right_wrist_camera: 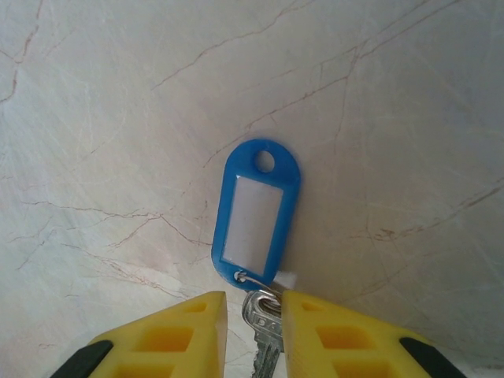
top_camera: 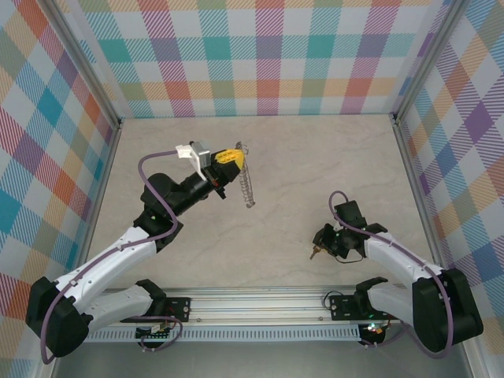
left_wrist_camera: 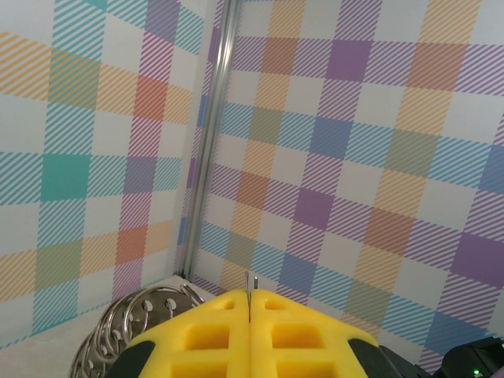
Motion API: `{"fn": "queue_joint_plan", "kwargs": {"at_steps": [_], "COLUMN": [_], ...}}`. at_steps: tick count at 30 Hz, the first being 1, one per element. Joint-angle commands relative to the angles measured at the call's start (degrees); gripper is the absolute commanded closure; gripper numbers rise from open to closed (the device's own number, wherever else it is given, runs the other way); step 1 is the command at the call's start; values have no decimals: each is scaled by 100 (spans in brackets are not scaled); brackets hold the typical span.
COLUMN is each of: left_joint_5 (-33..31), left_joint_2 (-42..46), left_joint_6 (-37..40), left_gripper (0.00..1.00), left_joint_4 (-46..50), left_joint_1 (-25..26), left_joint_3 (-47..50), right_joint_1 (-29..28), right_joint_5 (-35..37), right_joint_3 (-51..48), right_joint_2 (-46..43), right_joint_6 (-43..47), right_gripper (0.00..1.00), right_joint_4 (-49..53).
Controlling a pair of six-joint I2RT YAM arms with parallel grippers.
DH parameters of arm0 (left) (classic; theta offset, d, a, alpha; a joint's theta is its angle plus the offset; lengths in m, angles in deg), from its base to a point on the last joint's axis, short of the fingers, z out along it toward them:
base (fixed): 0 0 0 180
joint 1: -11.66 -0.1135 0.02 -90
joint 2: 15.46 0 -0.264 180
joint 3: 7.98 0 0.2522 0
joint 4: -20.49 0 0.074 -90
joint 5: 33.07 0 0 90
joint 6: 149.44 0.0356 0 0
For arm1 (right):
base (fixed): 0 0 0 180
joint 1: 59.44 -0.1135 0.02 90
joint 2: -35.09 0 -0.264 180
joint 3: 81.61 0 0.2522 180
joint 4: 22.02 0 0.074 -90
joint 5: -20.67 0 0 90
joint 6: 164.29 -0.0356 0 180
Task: Put the keys on the keyring
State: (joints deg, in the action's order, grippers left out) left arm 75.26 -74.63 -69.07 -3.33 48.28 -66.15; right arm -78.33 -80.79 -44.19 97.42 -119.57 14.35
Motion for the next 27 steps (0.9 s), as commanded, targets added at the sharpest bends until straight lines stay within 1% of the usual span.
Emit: {"fn": "queue_joint_plan", "kwargs": {"at_steps": [1, 5, 14, 20, 27], "left_joint_5": [-43, -40, -22, -34, -25], "left_joint_2": [50, 47, 92, 119, 139], "left_joint_6": [-38, -37, -39, -30, -39], "left_gripper": [100, 100, 100, 100, 100], "left_joint_4": [-276, -273, -241, -255, -262], "left_joint_1": [73, 68, 69, 73, 70], "left_joint_3": [-33, -33, 21, 72, 72], "right_joint_1": [-53, -62, -61, -57, -63], "right_joint_5": [-75, -42, 298, 352, 330], "right_joint_3": [-63, -51, -63, -37, 60], "right_joint_2": [43, -19, -584, -413, -97], "right_joint_6": [115, 116, 141, 243, 342], "right_gripper": [76, 75, 70, 69, 71], "right_joint_4": [-90, -18, 455, 378, 179]}}
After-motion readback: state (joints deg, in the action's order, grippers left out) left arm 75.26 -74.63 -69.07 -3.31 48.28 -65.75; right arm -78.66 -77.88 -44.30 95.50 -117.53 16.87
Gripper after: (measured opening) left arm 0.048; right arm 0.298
